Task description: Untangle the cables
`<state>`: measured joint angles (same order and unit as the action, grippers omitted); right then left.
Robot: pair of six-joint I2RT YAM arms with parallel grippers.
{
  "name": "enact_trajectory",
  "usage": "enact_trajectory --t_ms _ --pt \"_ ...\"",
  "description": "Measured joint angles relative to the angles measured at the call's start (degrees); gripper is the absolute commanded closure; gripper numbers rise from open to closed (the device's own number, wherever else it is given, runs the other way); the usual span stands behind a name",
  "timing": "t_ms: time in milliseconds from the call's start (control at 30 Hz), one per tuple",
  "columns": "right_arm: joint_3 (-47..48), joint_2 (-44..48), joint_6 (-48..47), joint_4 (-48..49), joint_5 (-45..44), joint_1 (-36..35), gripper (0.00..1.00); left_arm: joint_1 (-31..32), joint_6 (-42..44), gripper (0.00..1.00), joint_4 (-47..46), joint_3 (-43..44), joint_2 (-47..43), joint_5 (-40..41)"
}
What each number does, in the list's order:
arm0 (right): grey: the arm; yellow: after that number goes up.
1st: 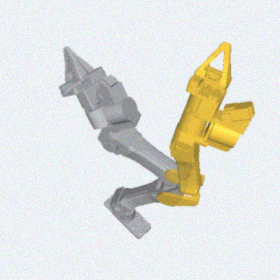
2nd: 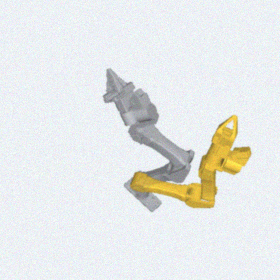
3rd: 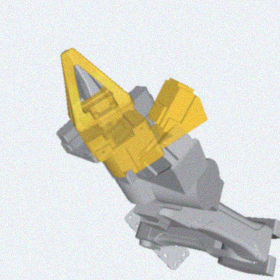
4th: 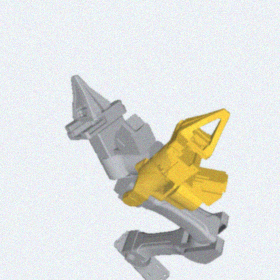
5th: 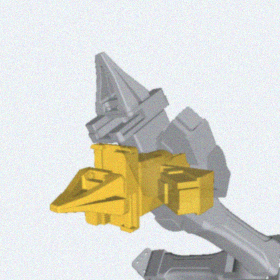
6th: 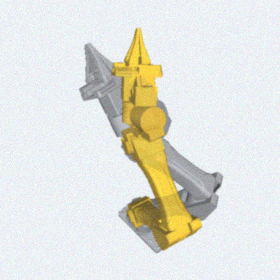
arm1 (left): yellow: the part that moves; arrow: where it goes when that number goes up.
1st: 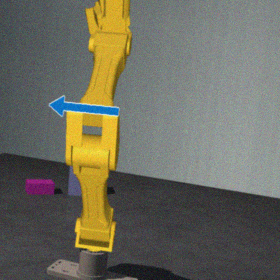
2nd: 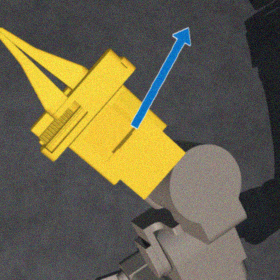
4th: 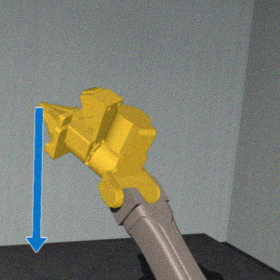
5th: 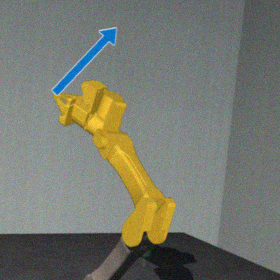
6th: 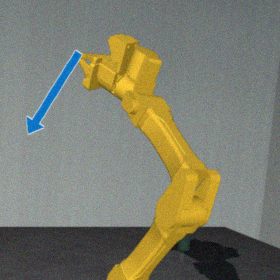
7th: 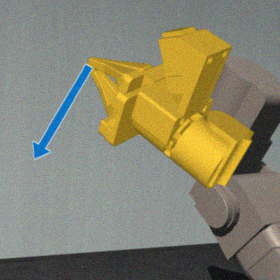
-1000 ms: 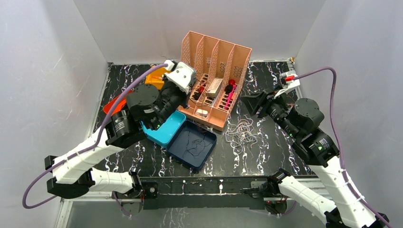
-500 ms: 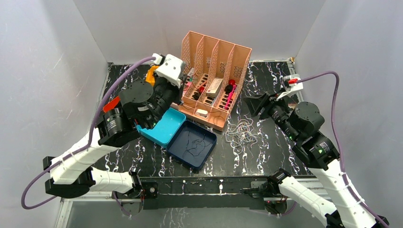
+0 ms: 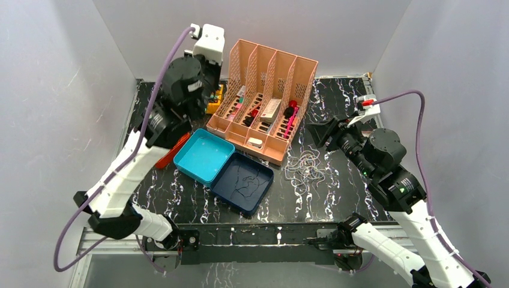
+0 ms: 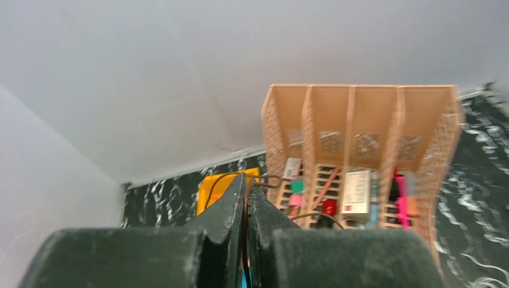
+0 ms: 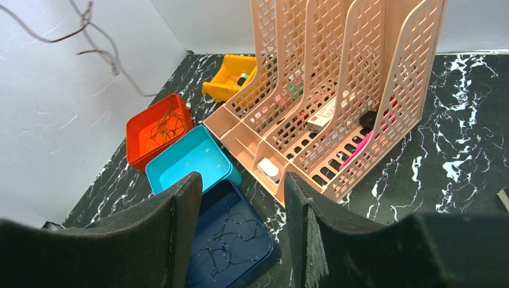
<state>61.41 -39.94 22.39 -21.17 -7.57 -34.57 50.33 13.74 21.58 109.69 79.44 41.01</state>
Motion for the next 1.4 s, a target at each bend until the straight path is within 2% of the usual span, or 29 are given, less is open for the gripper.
enact_trajectory --t_ms 133,333,533,933,1400 --pt "-0.3 -0.2 0.1 0.0 0.0 0.0 0.39 -8.6 -3.0 1.0 4.0 0.6 3.2 -4.2" --pt "-0.9 -0.3 0.4 0.3 0.2 0.0 0.39 -14.6 -4.8 1.0 7.5 0.9 5.0 -8.0" --pt "-2.3 -1.0 1.1 0.5 1.0 0.0 0.39 -21.4 -5.4 1.0 7.9 3.8 5.1 -8.5" --pt "-4.2 -2.1 2.3 1.6 3.3 0.0 0.39 -28.6 -6.5 1.0 7.6 5.9 5.4 -6.7" --pt "-5.0 -3.2 3.0 2.1 5.2 0.0 0.39 -39.6 -6.8 1.0 5.3 1.2 6.2 -5.2"
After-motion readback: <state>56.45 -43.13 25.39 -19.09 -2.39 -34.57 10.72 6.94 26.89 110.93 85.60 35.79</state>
